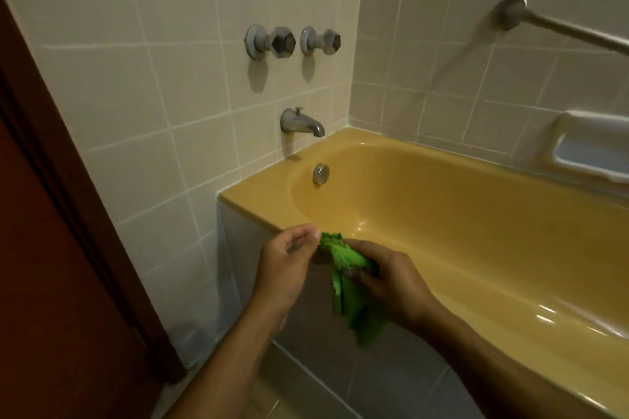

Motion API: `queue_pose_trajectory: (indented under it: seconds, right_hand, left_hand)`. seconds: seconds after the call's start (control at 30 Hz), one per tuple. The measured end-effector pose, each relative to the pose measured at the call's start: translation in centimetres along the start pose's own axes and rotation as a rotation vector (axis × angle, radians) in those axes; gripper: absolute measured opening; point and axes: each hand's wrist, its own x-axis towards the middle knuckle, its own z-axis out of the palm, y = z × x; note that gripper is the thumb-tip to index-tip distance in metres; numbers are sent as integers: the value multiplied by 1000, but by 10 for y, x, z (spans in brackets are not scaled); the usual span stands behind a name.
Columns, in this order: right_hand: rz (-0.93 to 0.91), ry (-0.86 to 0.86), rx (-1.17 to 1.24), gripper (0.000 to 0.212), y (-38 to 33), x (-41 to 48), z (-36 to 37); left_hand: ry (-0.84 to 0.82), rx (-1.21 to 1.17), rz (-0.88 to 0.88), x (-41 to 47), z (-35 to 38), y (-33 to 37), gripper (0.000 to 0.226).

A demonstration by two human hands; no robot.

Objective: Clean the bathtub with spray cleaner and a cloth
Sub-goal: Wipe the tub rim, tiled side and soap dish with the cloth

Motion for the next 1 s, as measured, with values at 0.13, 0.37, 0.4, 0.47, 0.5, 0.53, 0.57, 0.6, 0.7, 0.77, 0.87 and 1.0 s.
queue_pose_trajectory:
  seconds: [0.13,0.37,0.4,0.47,0.5,0.53,0.57,0.6,0.7,0.77,0.87,1.0]
  right_hand:
    - [90,-9,165,45,-69,-22,-69]
    - [126,37,265,55,-186,-46,-228]
    - [121,55,277,58,-199,-49,-249]
    - [129,100,302,66,-220,-55,-290]
    - [130,112,328,66,-230,-59,-307]
    - [121,111,359,64,-239,-62,-325]
    - [118,101,381,62,-247,-65,-342]
    - [122,85,391,61,-253,-68,-357]
    - [141,19,407,59,-266,-79,-399]
    - [125,3,387,49,-270,-84,-422]
    - [121,50,389,29,-270,-94,-441]
    - [232,160,503,22,-269,-102,-443]
  left_hand:
    - [10,23,-167,-34,24,91,20]
    - [-107,-88,-512,-83,81,294,24]
    - [-106,-147,-528,-87,89,319,24]
    - [-107,-207,-535,-96,106,368,22]
    - [-107,-210,-524,-102,114,388,20]
    - [-107,-200,-490,-108,123,408,19]
    - [-102,-185,-446,-115,133,425,22]
    - [-93,-162,-407,-122,142,439,27]
    - [-70,-92,-290,-141,167,467,28]
    - [-48,-74,-227,-153,180,479,25]
    - [11,19,-139,-170,196,488,26]
    - [36,65,-78,-192,211,487,25]
